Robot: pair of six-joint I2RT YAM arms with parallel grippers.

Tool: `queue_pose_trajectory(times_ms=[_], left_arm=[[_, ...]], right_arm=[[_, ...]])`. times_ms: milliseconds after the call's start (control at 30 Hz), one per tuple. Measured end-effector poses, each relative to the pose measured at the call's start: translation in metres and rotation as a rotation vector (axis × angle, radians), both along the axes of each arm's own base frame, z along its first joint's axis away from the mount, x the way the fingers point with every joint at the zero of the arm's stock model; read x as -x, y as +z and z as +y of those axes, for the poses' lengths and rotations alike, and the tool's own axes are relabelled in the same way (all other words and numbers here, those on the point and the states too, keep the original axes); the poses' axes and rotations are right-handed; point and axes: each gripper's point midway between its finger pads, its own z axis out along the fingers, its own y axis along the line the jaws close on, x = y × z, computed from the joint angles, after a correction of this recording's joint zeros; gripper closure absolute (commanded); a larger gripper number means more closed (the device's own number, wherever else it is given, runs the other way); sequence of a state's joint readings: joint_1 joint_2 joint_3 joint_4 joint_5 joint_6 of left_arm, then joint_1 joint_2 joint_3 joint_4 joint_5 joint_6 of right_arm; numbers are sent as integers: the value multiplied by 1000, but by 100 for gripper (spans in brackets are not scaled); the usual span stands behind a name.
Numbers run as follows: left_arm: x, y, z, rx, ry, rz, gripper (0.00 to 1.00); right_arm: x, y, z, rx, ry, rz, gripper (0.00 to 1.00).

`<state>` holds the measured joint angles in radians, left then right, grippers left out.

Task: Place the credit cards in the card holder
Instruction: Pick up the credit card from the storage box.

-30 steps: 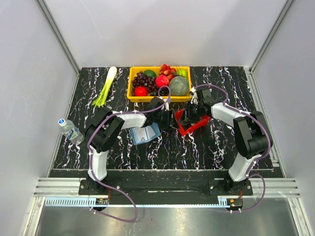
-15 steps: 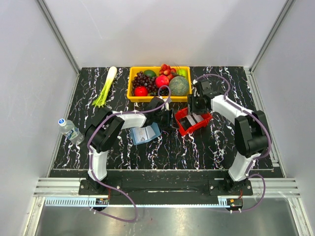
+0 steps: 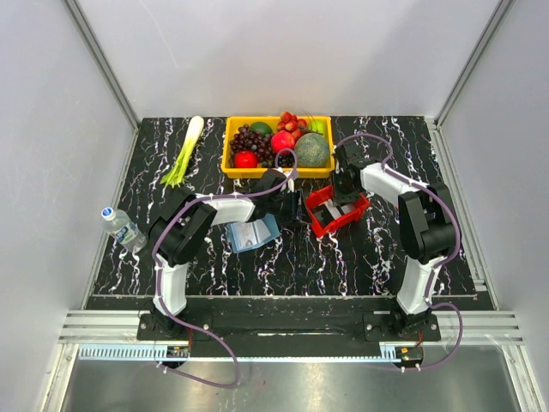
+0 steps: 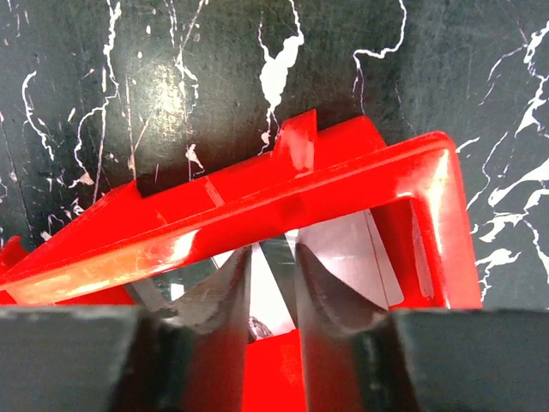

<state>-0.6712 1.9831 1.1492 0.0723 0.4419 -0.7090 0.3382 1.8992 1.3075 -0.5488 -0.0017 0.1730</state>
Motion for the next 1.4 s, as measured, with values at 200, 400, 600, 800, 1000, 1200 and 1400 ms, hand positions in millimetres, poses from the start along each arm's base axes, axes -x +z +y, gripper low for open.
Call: queue_pose_trajectory(times_ms=[200, 400, 600, 800, 1000, 1200, 1400], left_arm=[[0, 0, 0, 3, -2, 0, 54], [0, 1, -1, 6, -2, -3, 54], [0, 1, -1, 6, -2, -4, 54], [-1, 1, 0, 6, 0, -3, 54], [-3, 1, 1, 6, 5, -4, 54], [-4, 1, 2, 7, 7, -5, 54], [-5, 2, 2, 9, 8, -5, 55]], right_arm=[[4, -1, 7, -25, 32, 10, 70], [20, 5, 23, -48, 60, 4, 44], [11, 17, 6, 52, 18, -67, 31], [6, -2, -12, 147, -8, -51, 32], [-2, -3, -7, 130, 9, -63, 52], [-1, 0, 3, 86, 38, -61, 79], [6, 1, 9, 39, 56, -35, 74]])
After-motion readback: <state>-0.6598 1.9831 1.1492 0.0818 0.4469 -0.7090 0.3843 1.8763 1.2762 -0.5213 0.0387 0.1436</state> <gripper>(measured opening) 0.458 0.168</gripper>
